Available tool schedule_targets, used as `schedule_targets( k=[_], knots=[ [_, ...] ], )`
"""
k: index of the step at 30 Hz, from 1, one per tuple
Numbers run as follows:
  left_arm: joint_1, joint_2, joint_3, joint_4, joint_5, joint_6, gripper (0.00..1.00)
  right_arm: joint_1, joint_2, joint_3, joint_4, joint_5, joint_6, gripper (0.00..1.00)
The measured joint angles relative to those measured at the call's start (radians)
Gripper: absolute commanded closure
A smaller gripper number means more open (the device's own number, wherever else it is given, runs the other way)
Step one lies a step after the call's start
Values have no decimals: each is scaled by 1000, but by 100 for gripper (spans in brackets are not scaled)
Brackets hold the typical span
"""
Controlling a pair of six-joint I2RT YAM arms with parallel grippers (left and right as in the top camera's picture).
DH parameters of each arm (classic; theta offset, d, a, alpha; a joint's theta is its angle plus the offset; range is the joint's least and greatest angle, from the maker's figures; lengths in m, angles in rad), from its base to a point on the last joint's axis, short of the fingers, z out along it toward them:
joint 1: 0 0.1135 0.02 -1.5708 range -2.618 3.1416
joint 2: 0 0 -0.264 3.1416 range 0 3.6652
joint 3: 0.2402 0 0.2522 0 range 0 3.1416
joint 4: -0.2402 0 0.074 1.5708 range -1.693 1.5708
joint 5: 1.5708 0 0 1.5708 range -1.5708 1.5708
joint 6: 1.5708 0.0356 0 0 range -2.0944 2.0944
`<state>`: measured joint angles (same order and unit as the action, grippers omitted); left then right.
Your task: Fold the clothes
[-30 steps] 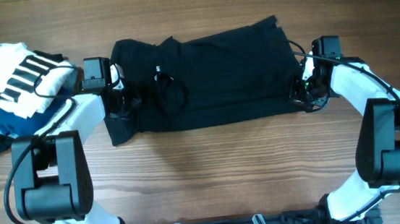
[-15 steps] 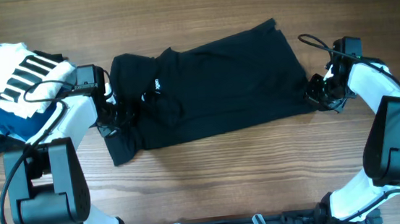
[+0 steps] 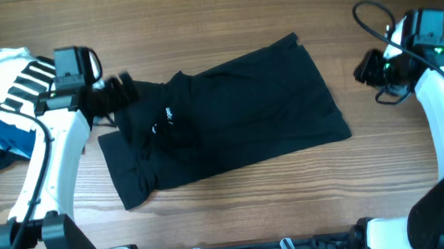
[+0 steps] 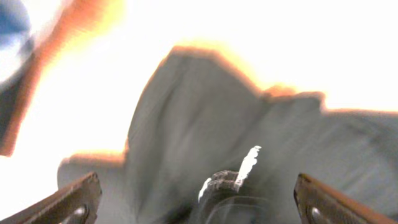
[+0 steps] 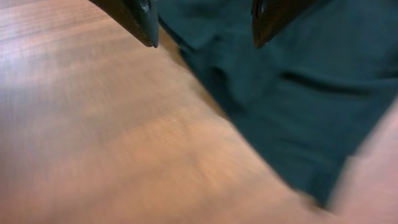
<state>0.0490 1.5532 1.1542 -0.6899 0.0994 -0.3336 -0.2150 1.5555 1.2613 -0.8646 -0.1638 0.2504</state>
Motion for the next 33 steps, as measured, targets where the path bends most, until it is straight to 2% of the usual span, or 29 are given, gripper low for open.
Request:
schedule_targets(
  k=[2, 5, 9, 11, 14, 16, 21, 22, 27, 28, 29, 32, 33],
  knots=[
    [0, 4, 11, 135, 3, 13, 3, 26, -11, 15, -5, -35, -32, 49],
    [0, 111, 13, 281, 25, 25, 11, 49, -8, 14, -11, -51, -47, 49],
    [0, 311, 31, 382, 35, 35, 13, 78, -8, 14, -14, -58, -48, 49],
    [0, 374, 53, 393, 40, 41, 16, 91, -8, 13, -14, -58, -48, 50],
    [0, 423, 68, 399, 40, 47, 24, 101, -8, 13, -14, -61, -48, 53],
    [0, 425, 68, 404, 40, 52, 16, 101, -8, 13, -14, -62, -48, 53],
    [-1, 434, 71, 444, 40, 79, 17, 101, -8, 12, -33, -64, -48, 53],
    [-1, 445, 73, 445, 40, 86, 20, 101, -8, 11, -34, -64, -48, 53],
    [-38, 475, 83, 440, 27, 167, 64, 101, -8, 11, -37, -64, -48, 57],
    [-53, 475, 84, 426, 9, 190, 76, 101, -8, 11, -37, -64, -48, 57],
    [-60, 476, 85, 417, 3, 200, 78, 101, -8, 11, -37, -64, -48, 57],
    [-64, 476, 88, 391, -6, 211, 96, 101, -8, 11, -37, -64, -48, 58],
    [-62, 476, 90, 375, -10, 217, 96, 101, -8, 11, -37, -64, -48, 61]
  ],
)
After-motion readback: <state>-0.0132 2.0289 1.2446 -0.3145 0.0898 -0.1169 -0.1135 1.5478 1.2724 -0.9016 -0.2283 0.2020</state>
